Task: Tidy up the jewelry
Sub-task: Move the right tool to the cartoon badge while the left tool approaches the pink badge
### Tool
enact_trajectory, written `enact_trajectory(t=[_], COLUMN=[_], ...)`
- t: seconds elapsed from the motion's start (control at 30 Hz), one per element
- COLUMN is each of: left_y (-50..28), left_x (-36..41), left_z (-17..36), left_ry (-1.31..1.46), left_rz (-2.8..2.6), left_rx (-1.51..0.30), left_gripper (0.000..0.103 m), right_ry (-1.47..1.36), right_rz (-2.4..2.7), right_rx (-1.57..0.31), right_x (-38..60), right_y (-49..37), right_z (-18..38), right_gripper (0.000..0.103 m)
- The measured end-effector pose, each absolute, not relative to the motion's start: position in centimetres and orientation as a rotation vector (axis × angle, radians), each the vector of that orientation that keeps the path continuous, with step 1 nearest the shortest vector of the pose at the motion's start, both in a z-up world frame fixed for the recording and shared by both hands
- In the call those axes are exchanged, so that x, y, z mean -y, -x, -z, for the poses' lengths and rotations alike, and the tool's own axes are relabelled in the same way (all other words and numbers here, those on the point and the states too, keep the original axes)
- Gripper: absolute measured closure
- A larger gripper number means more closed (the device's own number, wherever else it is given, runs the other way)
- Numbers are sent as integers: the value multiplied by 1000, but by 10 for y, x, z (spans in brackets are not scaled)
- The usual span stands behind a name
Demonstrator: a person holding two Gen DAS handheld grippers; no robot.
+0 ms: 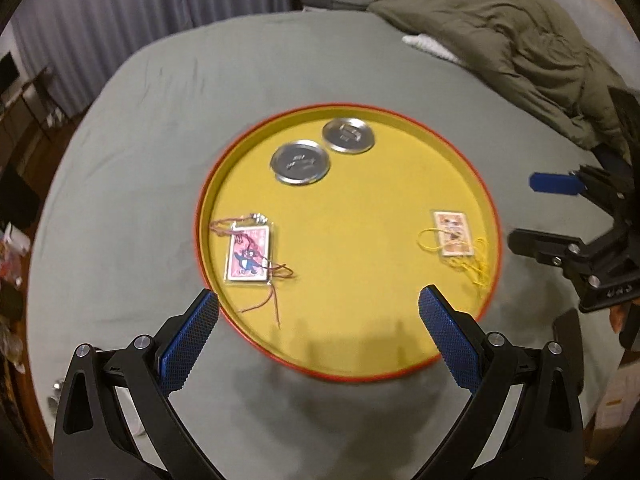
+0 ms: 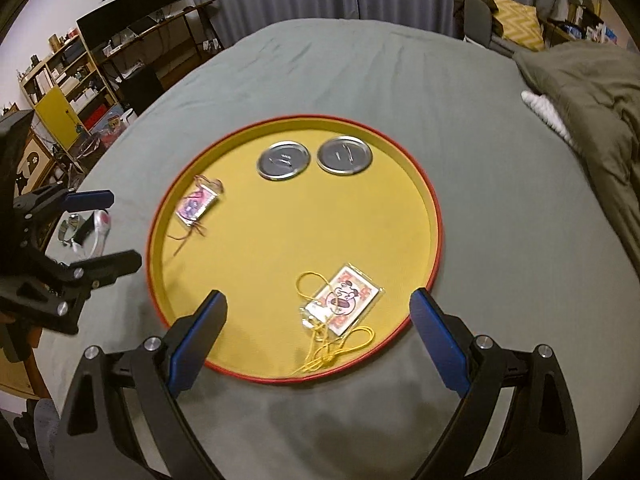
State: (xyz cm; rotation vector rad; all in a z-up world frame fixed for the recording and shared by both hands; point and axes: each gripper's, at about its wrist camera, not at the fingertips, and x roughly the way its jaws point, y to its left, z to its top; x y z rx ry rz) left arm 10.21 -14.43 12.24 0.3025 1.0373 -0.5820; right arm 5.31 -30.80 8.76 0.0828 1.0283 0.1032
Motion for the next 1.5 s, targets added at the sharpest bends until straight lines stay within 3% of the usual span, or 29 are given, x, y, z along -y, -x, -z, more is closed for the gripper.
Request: enact_trajectory(t=[0.53, 0.63, 0.9, 1.0, 1.4, 1.5], left_y=[-142, -145, -150, -153, -160, -160], left_x=[153, 157, 162, 165, 161, 158], left_z=[-58, -55, -52, -50, -47, -46], left_ry=[-249, -251, -258, -257, -242, -239], left_rz=[548, 544, 539, 538, 545, 547], left_rx=[-1158, -1157, -1162, -1166, -1164, -1168], left_gripper=[5, 5, 5, 5, 6, 14], right_ry=[-53, -46, 3, 4, 38, 33], right_rz=[-118, -121, -154, -158, -162, -166], right_rx=[-1094, -1101, -1121, -1113, -1084, -1080], right_x=[319, 319, 309, 308, 307, 308], right_y=[-78, -79, -75, -76, -76, -76], right_z=[-30, -26, -17, -16, -17, -17], right_gripper=[15, 30, 51, 52, 82, 85])
